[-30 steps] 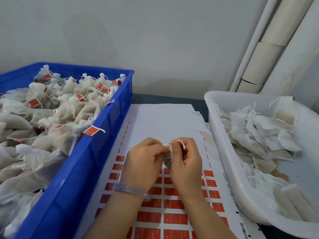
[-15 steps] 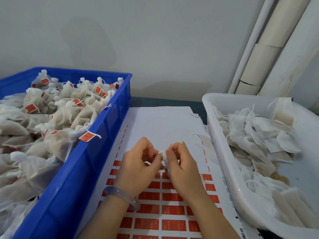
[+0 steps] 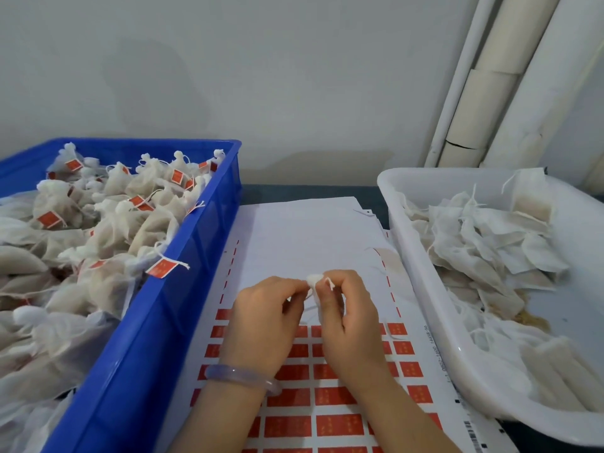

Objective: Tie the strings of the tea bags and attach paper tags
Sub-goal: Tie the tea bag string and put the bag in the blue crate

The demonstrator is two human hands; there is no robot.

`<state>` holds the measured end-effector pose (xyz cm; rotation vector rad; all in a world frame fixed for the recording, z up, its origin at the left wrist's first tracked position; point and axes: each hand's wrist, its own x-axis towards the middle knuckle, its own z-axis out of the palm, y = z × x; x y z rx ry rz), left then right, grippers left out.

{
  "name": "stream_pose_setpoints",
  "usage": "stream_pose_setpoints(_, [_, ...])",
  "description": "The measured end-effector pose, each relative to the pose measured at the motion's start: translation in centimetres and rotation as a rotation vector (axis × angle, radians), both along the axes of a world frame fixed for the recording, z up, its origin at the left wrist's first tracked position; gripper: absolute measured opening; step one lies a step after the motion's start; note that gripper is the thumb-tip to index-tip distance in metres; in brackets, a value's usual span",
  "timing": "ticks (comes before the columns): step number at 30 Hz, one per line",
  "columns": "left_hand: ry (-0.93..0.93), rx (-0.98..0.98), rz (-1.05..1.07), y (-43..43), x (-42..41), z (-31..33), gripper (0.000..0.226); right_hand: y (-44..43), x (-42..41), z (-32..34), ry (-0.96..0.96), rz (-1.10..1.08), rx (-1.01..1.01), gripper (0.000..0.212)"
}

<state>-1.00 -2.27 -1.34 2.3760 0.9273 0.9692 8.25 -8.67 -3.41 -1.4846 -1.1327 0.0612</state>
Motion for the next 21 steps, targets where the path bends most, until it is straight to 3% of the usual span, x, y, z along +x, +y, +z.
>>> stream_pose_setpoints(2, [-0.069, -0.123, 0.05, -0.1, 0.16, -0.28, 0.019, 0.05, 0.09, 0.05, -0.058, 0.008, 0.008, 0.008])
stream_pose_setpoints(4, [-0.213, -0.368, 0.078, -0.29, 0.28, -0.42, 0.017, 0.04, 0.1, 0.27, -0.066, 0.045, 0.014, 0.007])
stream_pose_setpoints(7, [-0.515, -0.799, -0.017, -0.61, 0.58, -0.18, 0.023, 0.08, 0.0, 0.36, -0.098, 0.084, -0.003, 0.008])
stream_pose_setpoints(9, [-0.575, -0.934, -0.054, -0.7, 0.59, 0.14, 0.024, 0.05, 0.03, 0.31, -0.158, 0.081, -0.003, 0.01])
stream_pose_setpoints(12, [-0.538, -1.006, -0.092, -0.39, 0.35, 0.2, 0.042, 0.0, -0.02, 0.16, -0.208, 0.1, -0.005, 0.016])
stream_pose_setpoints(15, [-0.645, -1.127, -0.149, -0.33, 0.0, 0.36, 0.027, -0.25, -0.42, 0.37, -0.071, 0.133, 0.005, 0.016])
stream_pose_setpoints(19, [-0.618, -0.956, -0.108, -0.49, 0.11, 0.19, 0.011, -0.47, -0.58, 0.89, 0.099, 0.133, 0.034, 0.012])
stream_pose_setpoints(21, [-0.599, -0.889, -0.092, -0.21, 0.11, 0.06, 0.03, -0.43, -0.35, 0.99, 0.123, 0.094, 0.028, 0.012])
